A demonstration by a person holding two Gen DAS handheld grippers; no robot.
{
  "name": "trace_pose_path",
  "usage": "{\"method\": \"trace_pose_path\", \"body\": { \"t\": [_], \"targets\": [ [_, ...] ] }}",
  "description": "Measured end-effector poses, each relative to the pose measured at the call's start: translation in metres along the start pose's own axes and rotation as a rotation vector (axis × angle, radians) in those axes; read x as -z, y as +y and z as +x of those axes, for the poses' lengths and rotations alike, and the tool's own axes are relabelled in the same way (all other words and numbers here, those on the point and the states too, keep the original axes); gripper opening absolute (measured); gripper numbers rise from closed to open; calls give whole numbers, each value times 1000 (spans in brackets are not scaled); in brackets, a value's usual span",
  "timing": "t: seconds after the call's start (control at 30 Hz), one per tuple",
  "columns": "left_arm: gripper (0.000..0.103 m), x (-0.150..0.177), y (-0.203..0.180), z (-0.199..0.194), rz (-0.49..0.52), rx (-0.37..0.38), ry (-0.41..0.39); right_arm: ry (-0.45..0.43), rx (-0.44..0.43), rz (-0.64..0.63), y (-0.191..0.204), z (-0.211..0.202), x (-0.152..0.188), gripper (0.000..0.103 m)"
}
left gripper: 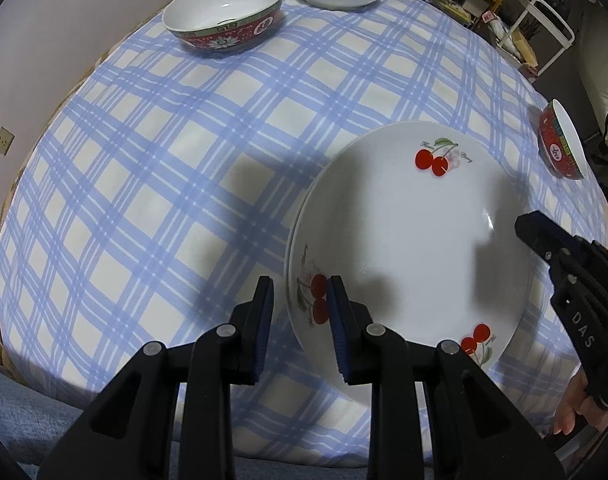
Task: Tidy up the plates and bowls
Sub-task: 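Lower the cherry plate onto the stack and open both tools, then move both tools toward a plain white bowl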
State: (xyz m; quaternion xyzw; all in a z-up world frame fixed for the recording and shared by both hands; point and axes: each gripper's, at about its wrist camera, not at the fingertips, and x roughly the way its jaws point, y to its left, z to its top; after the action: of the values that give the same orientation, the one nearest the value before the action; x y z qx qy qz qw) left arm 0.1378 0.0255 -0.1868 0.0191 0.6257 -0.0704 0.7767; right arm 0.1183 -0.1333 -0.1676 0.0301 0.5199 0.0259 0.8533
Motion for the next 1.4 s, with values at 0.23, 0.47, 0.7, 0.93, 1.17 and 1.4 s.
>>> {"method": "trace_pose_path", "body": {
  "t": [0.23,0.47,0.7,0.93,1.17,1.4],
  "targets": [
    [27,-1,1,-2,3,-2,-7,10,10,0,1,1,0,15],
    [47,-5,10,-19,-23,-26,-72,-8,-6,67,-9,-4,-4,15],
    [69,-11,7,-34,14,-105,-118,-74,11,83,-17,-10,-18,39],
    [82,-45,14,-52,-32,-91,-161,-76,-14,115,-28,-7,-47,80],
    [85,-103,26,-63,-46,-112,-196,-109,-153,206,-48,9,-105,100],
    [85,-173,32,-58,-67,-113,-231,-143,-175,289,-71,32,-161,100]
  ]
}}
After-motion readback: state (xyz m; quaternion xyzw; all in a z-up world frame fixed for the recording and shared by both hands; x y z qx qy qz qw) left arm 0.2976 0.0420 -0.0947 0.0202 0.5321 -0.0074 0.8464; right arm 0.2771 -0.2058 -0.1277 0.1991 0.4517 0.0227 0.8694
